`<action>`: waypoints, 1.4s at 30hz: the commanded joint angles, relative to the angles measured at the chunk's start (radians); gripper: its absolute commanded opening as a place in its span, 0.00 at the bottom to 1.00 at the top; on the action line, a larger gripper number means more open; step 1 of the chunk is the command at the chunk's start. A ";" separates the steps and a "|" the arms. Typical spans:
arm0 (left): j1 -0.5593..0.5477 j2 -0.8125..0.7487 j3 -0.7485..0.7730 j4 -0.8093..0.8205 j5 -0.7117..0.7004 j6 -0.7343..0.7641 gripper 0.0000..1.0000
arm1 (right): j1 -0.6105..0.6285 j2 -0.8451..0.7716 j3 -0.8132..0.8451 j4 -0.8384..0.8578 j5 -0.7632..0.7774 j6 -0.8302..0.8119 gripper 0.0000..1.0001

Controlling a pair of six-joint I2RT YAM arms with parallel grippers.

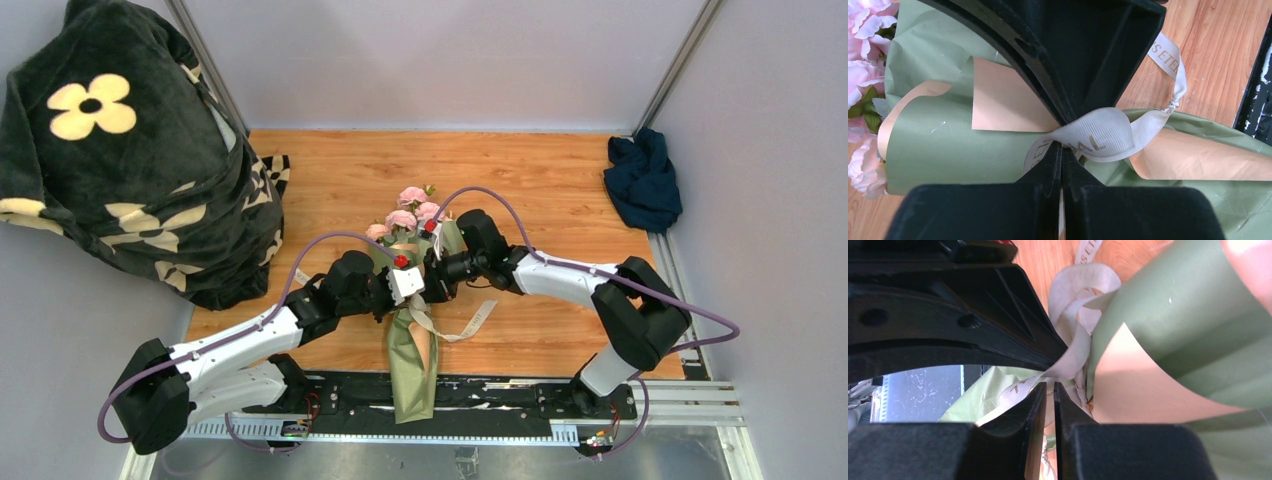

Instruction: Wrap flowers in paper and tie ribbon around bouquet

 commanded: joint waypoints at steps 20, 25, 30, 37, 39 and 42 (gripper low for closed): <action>0.009 -0.026 -0.013 0.027 0.027 -0.005 0.00 | 0.057 0.082 0.061 0.103 0.061 0.019 0.27; 0.010 -0.036 -0.016 0.009 0.044 -0.008 0.00 | 0.056 0.058 0.050 0.095 0.117 0.021 0.10; 0.011 -0.044 -0.014 0.011 0.044 -0.005 0.00 | 0.056 0.032 0.027 0.106 0.115 0.029 0.00; 0.013 -0.117 0.040 -0.182 0.082 0.213 0.36 | 0.053 -0.006 0.038 0.022 0.143 0.018 0.00; 0.013 -0.155 0.043 -0.245 0.113 0.299 0.44 | 0.053 -0.008 0.046 0.001 0.144 0.015 0.00; 0.014 -0.220 0.058 -0.309 0.150 0.384 0.49 | 0.054 -0.016 0.032 -0.002 0.158 0.021 0.00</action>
